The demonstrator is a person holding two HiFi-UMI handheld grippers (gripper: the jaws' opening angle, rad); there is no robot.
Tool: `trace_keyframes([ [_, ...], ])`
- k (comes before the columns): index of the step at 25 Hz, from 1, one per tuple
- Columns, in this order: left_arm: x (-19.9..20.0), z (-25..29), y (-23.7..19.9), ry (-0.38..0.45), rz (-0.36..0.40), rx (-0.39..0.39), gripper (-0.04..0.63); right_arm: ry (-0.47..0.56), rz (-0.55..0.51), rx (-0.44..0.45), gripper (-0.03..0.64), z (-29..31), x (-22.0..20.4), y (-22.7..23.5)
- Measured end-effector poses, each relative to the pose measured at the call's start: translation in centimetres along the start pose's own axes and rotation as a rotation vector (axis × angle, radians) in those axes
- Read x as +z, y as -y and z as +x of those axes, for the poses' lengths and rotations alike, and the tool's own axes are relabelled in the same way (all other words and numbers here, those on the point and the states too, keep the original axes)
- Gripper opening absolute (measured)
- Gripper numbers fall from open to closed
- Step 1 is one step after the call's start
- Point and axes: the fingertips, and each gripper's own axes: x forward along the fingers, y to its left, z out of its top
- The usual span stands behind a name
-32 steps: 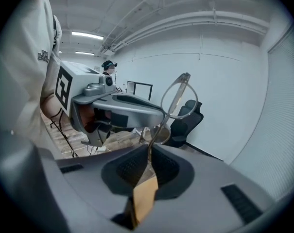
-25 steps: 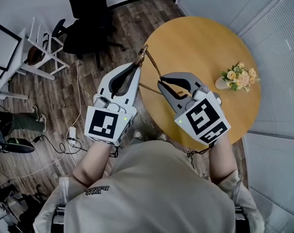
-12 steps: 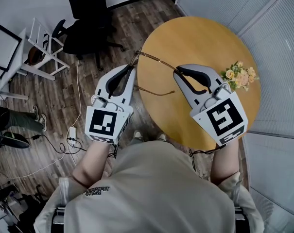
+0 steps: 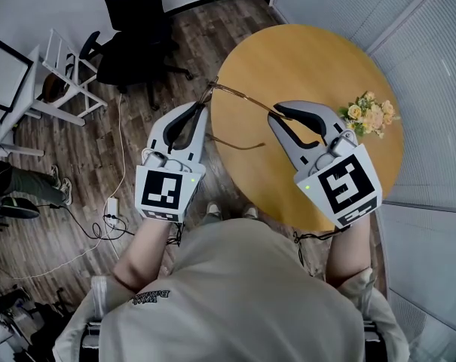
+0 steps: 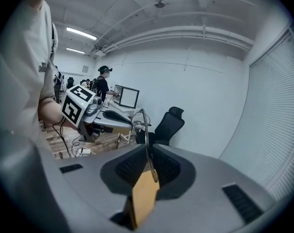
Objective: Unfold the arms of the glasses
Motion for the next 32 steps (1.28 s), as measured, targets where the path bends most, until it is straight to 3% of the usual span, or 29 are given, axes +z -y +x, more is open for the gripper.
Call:
trace_keyframes([
  [6,-0.6,-0.5,-1.5,-0.003,-0.073,0.054,0.040,0.017,0.023,-0.030,0.044,-0.5,0.0,0.7],
  [21,3.2,-0.8,-4.9,0.087,-0.090,0.108,0.040,0.346,0.266,-0.310,0.044,-5.4,2.1,6.8],
  [28,4.2,-0.5,-5.1,0.122,-0.106,0.091,0.040,0.387,0.313,-0.451,0.043,-6.4,1.0,8.4],
  [32,4.1,-0.6,-4.9,0.126,-0.113,0.087,0.040,0.380,0.365,-0.448,0.043,-6.4,-0.3,7.8],
])
